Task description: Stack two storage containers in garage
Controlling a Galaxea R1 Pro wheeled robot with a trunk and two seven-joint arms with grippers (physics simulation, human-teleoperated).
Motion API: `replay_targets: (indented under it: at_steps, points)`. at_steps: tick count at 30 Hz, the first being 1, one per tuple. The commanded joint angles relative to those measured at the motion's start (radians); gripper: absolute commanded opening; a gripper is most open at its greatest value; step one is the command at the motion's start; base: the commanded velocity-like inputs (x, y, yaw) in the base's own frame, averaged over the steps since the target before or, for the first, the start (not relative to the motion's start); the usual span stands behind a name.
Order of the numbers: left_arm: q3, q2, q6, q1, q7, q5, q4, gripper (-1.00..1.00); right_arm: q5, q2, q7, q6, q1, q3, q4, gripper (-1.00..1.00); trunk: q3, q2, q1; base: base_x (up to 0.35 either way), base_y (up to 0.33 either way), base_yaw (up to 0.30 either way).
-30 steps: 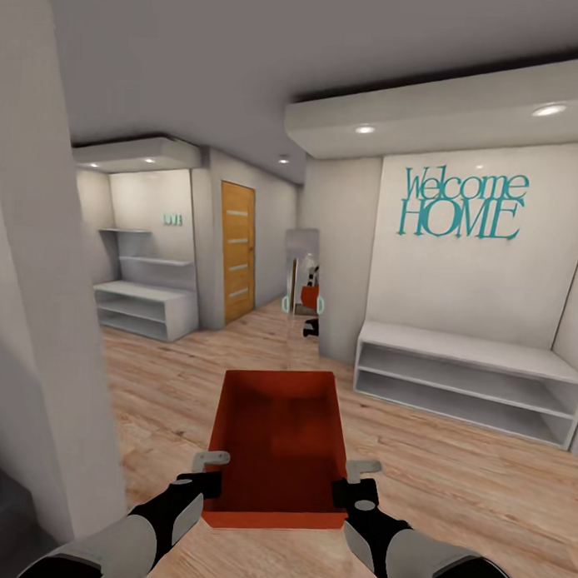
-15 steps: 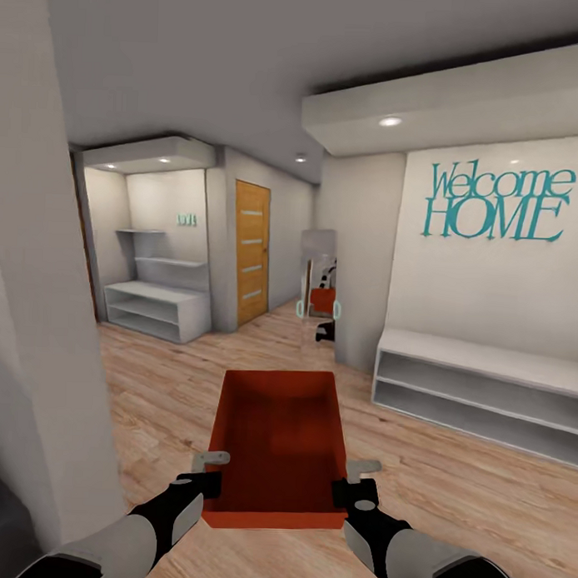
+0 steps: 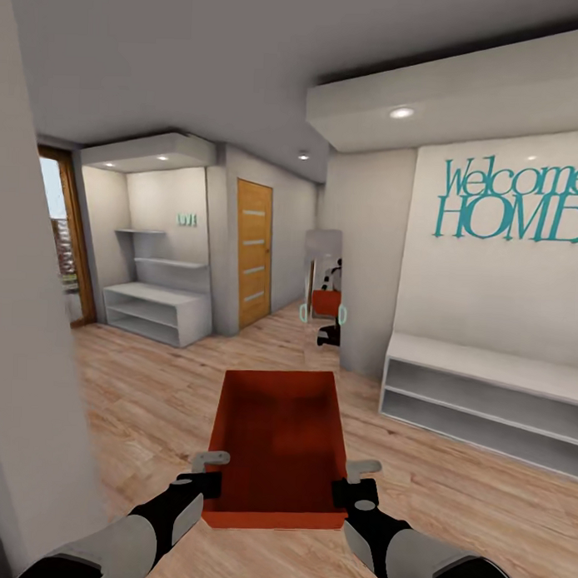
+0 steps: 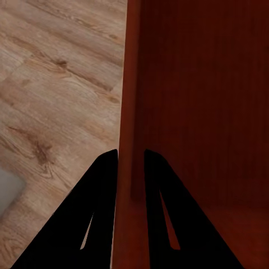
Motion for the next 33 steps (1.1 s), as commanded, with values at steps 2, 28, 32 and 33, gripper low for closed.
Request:
replay_targets:
  at_steps: [2,28,32,33]
  points:
    - [0.058,0.073,-0.004,-0.001,0.012,-0.012,-0.006,-1.00,-0.003,0.001,0.006,0.001,0.000,-0.042,0.001,-1.00,-0.001,-0.001,0.001,0.325,0.000,0.000]
    - [0.058,0.073,-0.004,-0.002,0.012,-0.012,-0.006,-1.00,-0.003,0.001,0.005,0.000,0.000,-0.041,0.001,-1.00,-0.001,-0.001,0.001,0.325,0.000,0.000]
    - [0.058,0.073,-0.004,-0.001,0.012,-0.012,-0.006,-1.00,-0.003,0.001,0.005,0.000,0.000,-0.041,0.001,-1.00,-0.001,-0.001,0.001,0.325,0.000,0.000]
    - [0.058,0.073,-0.004,-0.001,0.012,-0.012,-0.006,-1.00,-0.003,0.001,0.005,0.000,0.000,-0.041,0.001,-1.00,-0.001,-0.001,0.001,0.325,0.000,0.000]
